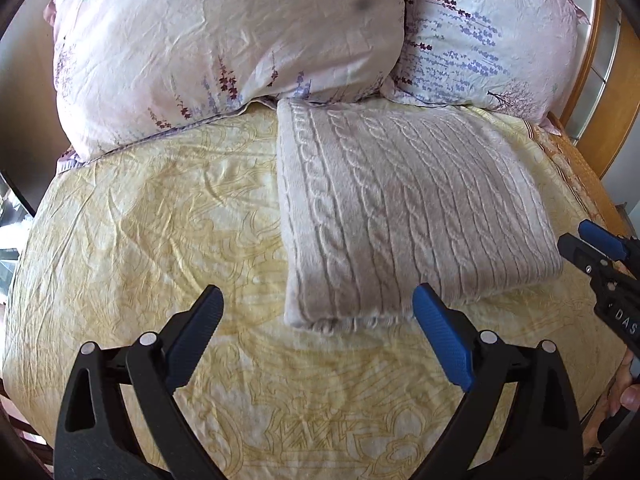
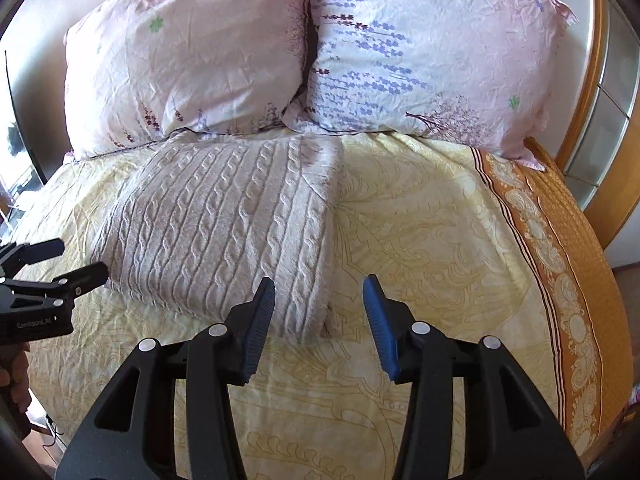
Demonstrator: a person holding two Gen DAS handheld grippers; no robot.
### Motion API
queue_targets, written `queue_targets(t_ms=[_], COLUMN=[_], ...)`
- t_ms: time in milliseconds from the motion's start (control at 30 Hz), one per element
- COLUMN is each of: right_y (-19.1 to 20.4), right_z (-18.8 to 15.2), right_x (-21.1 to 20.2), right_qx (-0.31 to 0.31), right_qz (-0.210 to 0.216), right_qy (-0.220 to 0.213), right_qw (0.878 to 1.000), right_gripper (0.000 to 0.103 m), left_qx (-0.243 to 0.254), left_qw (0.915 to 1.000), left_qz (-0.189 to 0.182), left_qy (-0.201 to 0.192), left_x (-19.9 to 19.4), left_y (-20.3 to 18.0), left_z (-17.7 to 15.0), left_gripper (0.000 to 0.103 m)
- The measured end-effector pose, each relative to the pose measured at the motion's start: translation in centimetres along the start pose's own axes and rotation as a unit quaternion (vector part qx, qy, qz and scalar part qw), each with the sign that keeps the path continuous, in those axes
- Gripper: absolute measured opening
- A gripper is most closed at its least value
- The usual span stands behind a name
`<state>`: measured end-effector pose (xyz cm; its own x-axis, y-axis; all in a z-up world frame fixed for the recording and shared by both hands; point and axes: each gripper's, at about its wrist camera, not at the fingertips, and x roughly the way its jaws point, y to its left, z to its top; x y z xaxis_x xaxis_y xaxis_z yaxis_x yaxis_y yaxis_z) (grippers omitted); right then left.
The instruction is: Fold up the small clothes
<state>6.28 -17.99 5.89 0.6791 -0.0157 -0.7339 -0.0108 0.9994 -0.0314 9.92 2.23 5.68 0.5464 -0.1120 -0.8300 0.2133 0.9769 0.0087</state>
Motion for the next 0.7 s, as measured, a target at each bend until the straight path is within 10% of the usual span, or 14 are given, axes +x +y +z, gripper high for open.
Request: queue_targets(t_ms=[333, 500, 700], right_y=[-0.4, -2.4, -2.4], right_z=[-0.6, -1.4, -2.7], right_x=[3.4, 0.9, 2.6], right_qx=[0.006, 0.058, 0.066], right_qz=[0.007, 0.045, 0.038], right_qy=[0.061, 0.031, 0.085], right_qw=[0.998, 0.997, 0.994], right_gripper=[0.048, 0.083, 0.086], left_qx=[-0.014, -0.030, -0.073], left_qw=[0.9981, 0.9987, 0.9945], left_qz=[-0.013, -0.036, -0.045], left_qy=[0.059, 0.020, 0.060], left_x=[3.6, 0.5, 1.9], left_y=[0.7, 2.4, 3.4], left_z=[0.4, -1.4, -3.5], left_gripper=[0.089, 0.101, 0.101])
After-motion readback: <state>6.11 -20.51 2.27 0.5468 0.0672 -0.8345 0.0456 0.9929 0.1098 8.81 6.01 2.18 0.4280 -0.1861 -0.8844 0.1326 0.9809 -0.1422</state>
